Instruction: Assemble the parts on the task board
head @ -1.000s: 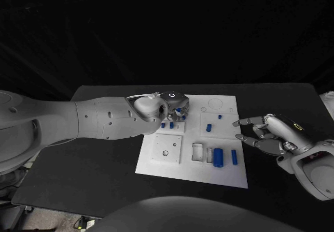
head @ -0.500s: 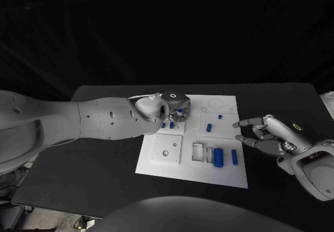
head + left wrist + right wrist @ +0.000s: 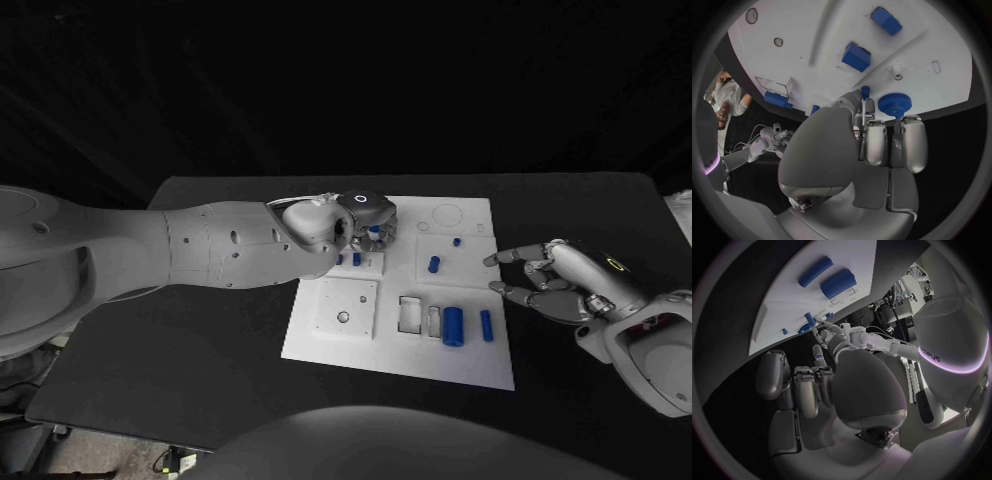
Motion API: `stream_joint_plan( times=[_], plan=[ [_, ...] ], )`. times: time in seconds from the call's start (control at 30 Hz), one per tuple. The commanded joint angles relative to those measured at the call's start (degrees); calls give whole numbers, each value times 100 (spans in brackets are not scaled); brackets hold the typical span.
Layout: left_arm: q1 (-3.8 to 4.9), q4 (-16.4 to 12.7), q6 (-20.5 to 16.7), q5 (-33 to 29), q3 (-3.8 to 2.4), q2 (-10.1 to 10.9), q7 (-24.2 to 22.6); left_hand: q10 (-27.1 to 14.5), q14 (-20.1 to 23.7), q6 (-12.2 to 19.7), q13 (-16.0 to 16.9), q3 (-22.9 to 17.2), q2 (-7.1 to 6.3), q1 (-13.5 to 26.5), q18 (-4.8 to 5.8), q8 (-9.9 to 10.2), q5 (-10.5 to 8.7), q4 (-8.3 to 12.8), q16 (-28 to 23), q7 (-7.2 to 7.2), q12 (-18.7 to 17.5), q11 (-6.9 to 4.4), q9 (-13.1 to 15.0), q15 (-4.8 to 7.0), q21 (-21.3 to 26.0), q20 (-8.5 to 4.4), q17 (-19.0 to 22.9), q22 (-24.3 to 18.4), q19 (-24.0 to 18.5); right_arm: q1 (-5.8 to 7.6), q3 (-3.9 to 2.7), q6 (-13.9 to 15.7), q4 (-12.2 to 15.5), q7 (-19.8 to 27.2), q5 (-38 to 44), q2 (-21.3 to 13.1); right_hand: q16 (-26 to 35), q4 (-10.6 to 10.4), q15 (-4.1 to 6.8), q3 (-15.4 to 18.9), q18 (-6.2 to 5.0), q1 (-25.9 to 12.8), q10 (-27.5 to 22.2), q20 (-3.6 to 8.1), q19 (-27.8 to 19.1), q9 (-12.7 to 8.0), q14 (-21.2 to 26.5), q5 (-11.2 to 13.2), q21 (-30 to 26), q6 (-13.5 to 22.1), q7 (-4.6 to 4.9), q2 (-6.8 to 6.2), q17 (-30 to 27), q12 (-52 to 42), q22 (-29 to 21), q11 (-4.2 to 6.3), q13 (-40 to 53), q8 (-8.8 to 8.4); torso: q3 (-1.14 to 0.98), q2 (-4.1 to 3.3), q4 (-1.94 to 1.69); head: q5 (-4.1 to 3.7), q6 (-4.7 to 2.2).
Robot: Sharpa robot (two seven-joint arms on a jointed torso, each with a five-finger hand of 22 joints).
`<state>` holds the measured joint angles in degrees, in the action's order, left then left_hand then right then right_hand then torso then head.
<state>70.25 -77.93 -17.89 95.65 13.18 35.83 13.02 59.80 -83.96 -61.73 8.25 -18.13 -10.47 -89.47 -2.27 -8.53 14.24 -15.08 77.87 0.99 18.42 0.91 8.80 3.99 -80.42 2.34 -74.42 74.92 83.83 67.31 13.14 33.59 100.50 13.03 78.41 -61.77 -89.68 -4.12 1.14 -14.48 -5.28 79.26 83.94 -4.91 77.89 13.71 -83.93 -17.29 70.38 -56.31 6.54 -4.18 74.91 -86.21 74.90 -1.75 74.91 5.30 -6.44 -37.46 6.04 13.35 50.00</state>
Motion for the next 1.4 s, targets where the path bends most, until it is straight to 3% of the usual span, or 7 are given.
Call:
stream_joint_plan(
  times=[0.03,0.67,1.07,1.4],
  plan=[
    [-5,-2,131,-23,-3,-24,-23,60,-229,-33,15,-37,-12,-43,3,-2,-43,24,-29,6,49,3,4,-12,27,24,11,1212,183,-8,1,-112,0,-22,49,9,-32,-11,26,-20,90,-27,277,-4,16,8,-607,-31,-28,-47,2,16,1509,-6,933,-4,1003,31,-1,-3,-1,-7,0],
    [-12,-32,348,56,-3,14,111,-41,-200,42,22,-48,-143,49,-7,62,-197,13,-83,-47,19,-3,-24,-6,76,17,88,1199,160,-22,1,-180,-21,-37,49,22,-32,-1,21,-24,89,-14,272,-8,10,34,-607,-29,-33,-93,-2,22,1509,-1,931,-11,997,57,0,-1,-1,1,0],
    [-13,-62,143,72,-3,47,25,-485,-154,138,32,-38,-248,116,-21,155,-397,14,-137,-160,-47,53,-65,-45,159,44,168,1178,119,-25,1,-223,-35,-64,49,46,-32,2,19,-23,89,-11,272,-9,10,41,-607,-28,-33,-106,-3,21,1509,-1,931,-12,997,63,-1,0,0,35,0],
    [-13,-103,262,106,-3,87,70,-644,-105,194,76,-3,-299,137,-39,203,-497,27,-197,-211,8,82,-87,-71,251,66,248,1154,71,-25,1,-248,-46,-70,49,58,-32,8,19,-26,87,-3,271,-10,6,46,-607,-29,-39,-112,-5,21,1509,0,929,-11,997,67,-1,0,0,32,0]
  ],
)
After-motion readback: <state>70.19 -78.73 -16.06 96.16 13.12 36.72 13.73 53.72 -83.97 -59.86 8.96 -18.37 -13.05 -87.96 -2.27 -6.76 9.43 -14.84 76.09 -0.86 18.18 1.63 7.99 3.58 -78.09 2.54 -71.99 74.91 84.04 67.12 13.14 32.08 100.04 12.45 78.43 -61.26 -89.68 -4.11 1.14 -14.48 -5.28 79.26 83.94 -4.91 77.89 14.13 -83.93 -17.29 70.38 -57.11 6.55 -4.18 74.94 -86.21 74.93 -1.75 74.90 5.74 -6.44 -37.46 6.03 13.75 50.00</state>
